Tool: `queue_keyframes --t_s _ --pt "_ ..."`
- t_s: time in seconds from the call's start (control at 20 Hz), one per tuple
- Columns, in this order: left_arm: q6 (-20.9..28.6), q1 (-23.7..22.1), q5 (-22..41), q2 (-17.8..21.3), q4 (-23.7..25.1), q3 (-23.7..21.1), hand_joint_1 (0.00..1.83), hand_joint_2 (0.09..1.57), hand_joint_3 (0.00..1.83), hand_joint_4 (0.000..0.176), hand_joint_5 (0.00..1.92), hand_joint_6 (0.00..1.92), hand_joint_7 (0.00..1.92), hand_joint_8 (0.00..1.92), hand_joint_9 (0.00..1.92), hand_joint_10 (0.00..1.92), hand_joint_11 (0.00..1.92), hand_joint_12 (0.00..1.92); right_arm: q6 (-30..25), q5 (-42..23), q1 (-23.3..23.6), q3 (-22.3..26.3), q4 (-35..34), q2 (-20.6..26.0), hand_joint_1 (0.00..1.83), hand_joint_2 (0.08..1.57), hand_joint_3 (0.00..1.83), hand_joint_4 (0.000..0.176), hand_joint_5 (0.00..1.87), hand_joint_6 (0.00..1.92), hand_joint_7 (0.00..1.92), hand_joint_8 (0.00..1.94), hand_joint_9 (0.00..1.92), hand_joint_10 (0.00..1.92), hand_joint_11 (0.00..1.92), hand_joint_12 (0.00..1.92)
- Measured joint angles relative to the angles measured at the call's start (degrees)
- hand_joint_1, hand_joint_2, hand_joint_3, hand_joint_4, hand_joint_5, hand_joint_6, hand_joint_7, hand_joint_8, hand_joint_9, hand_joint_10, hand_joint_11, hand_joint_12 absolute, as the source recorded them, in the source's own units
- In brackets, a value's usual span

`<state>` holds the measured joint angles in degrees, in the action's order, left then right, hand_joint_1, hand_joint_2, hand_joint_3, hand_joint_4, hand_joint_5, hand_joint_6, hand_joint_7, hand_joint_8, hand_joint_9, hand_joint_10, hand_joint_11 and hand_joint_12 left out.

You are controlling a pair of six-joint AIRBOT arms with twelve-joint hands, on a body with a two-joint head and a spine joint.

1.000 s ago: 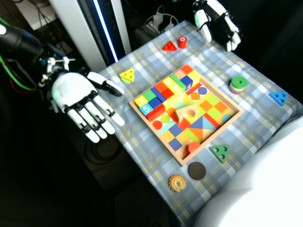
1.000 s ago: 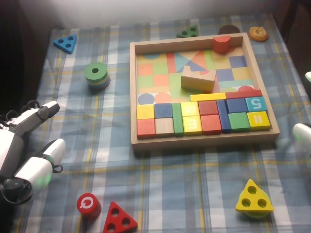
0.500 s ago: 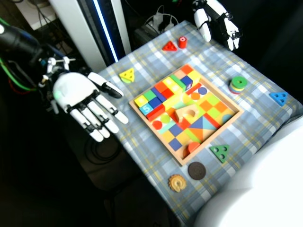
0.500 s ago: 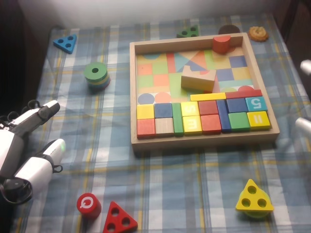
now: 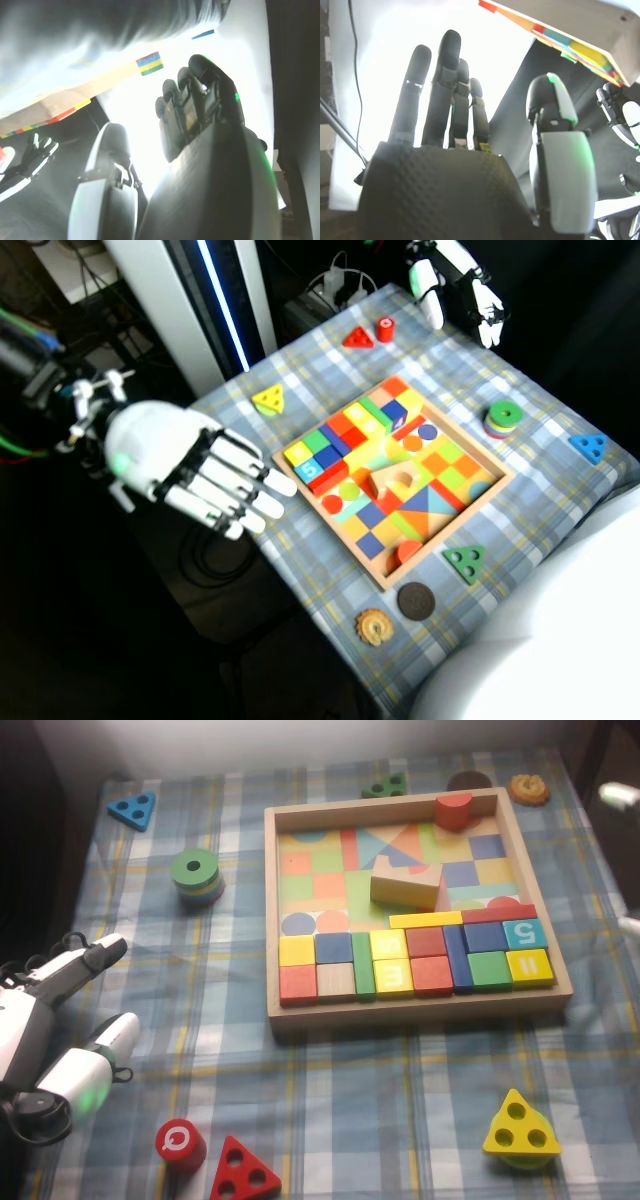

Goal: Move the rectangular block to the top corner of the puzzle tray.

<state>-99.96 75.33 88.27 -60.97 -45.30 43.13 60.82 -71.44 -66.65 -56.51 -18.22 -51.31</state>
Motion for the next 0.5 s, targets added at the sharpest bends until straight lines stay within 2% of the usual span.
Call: queue_keyframes --t_s 0.05,0.1,0.15,0.2,0.25,0.3,0.45,0.5 --pt "0.0 0.0 0.0 0.0 0.0 0.0 0.73 1.41 0.00 0.010 0.44 0.00 0.43 0.00 0.31 0.01 0.00 0.74 -0.1 1.8 1.7 -0.3 2.6 0.5 0.97 1.12 0.00 0.000 0.27 0.00 0.79 0.07 0.70 0.41 0.26 1.51" --pt "0.0 0.0 0.0 0.0 -0.2 0.0 0.73 1.41 0.00 0.013 0.43 0.00 0.43 0.00 0.31 0.01 0.00 0.73 -0.2 3.2 2.9 -0.5 4.8 0.8 0.99 1.10 0.00 0.000 0.28 0.00 0.92 0.20 0.72 0.85 0.43 1.53" --pt "0.0 0.0 0.0 0.0 -0.4 0.0 0.71 1.41 0.00 0.009 0.44 0.00 0.43 0.00 0.30 0.00 0.00 0.71 -0.4 5.4 4.4 -0.8 7.5 1.0 1.02 1.09 0.00 0.000 0.27 0.00 0.84 0.96 0.80 1.44 0.64 1.83" --pt "0.0 0.0 0.0 0.0 -0.4 0.0 0.73 1.41 0.00 0.011 0.44 0.00 0.43 0.00 0.30 0.00 0.00 0.71 -0.5 7.3 5.7 -1.2 9.1 1.0 1.08 1.07 0.00 0.000 0.27 0.00 0.80 1.40 0.89 1.73 0.82 1.90" --pt "0.0 0.0 0.0 0.0 -0.2 0.0 0.74 1.40 0.00 0.008 0.44 0.00 0.43 0.00 0.29 0.00 0.00 0.72 -0.6 10.1 8.1 -2.1 11.4 1.0 1.17 1.08 0.00 0.000 0.25 0.00 0.79 1.72 0.97 1.88 1.00 1.92" --pt "0.0 0.0 0.0 0.0 -0.2 0.0 0.72 1.41 0.00 0.004 0.44 0.00 0.42 0.00 0.29 0.00 0.00 0.72 -0.7 12.3 10.3 -2.8 12.8 1.0 1.28 1.07 0.00 0.000 0.22 0.00 0.84 1.90 1.11 1.91 1.15 1.92" --pt "0.0 0.0 -0.1 0.0 -0.2 0.0 0.72 1.42 0.00 0.003 0.44 0.00 0.43 0.00 0.29 0.00 0.00 0.70 -0.7 17.2 15.9 -4.2 18.6 1.2 1.42 1.03 0.00 0.000 0.23 0.00 0.96 1.94 1.27 1.92 1.30 1.92" --pt "0.0 0.0 -0.1 0.0 -0.2 0.0 0.68 1.42 0.00 0.006 0.43 0.00 0.43 0.00 0.30 0.00 0.00 0.71 -0.8 19.1 17.4 -4.3 21.0 1.2 1.45 1.01 0.00 0.000 0.24 0.01 1.07 1.94 1.36 1.92 1.36 1.92"
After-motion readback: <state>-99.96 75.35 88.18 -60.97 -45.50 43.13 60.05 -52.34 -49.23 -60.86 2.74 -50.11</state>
